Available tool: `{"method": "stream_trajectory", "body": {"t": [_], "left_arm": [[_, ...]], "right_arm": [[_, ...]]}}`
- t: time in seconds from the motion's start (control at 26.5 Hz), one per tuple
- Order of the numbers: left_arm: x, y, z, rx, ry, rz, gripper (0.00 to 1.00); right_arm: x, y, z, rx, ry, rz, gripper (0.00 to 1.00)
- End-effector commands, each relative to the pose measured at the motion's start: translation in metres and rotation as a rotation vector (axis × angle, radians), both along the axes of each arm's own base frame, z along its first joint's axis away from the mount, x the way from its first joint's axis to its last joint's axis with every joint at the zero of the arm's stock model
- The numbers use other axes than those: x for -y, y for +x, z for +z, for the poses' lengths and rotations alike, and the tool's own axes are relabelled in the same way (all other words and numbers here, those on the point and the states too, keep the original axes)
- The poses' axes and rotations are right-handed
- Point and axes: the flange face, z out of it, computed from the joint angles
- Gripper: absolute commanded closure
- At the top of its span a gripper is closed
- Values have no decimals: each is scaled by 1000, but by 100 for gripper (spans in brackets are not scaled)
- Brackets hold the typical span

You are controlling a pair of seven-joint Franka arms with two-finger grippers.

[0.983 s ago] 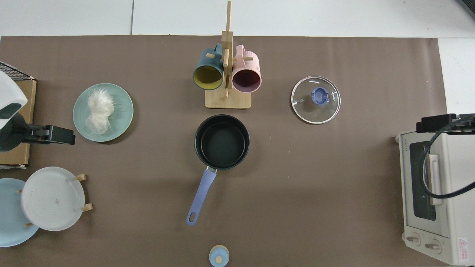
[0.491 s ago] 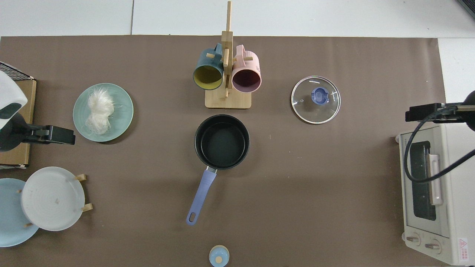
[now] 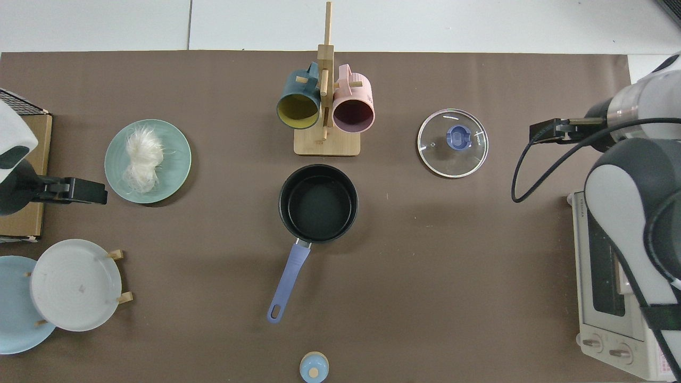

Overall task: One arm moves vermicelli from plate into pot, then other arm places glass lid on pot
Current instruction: 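Reach the left gripper to the vermicelli while the right gripper reaches the lid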

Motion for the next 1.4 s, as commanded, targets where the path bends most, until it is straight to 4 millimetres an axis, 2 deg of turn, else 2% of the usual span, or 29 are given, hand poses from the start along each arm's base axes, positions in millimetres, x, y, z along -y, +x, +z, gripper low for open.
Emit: {"method": "stream_trajectory", "body": {"t": [0.0,0.11,0.26,0.42,0.49,0.68,0.76,0.87,0.98,1.17,1.36], "left_arm": [[-9,21,-14,71,15,6,0],[-12,40,-32,96,20,15,0],[-14,66,-65,122,17,23,0],[-31,94,-106,149,25,43,0],[-31,108,-132,131,28,37,0],[-33,131,-176,146,36,19,0],[-32,138,-200,149,37,17,0],[-31,143,-219,157,40,13,0],[-33,147,-239,146,42,13,0],[-34,145,-269,117,32,24,0],[-33,139,-281,90,31,24,0]], "right_arm": [[-7,20,-31,10,15,-30,0],[-7,28,-47,13,12,-32,0],[-13,37,-71,6,9,-29,0],[-17,48,-94,17,6,-23,0],[-21,52,-106,17,3,-16,0],[-26,65,-141,18,4,-8,0],[-33,68,-151,25,11,2,0],[-39,73,-161,40,14,1,0],[-56,82,-169,51,26,3,0],[-72,94,-187,51,41,6,0],[-83,98,-201,61,55,-1,0]]}}
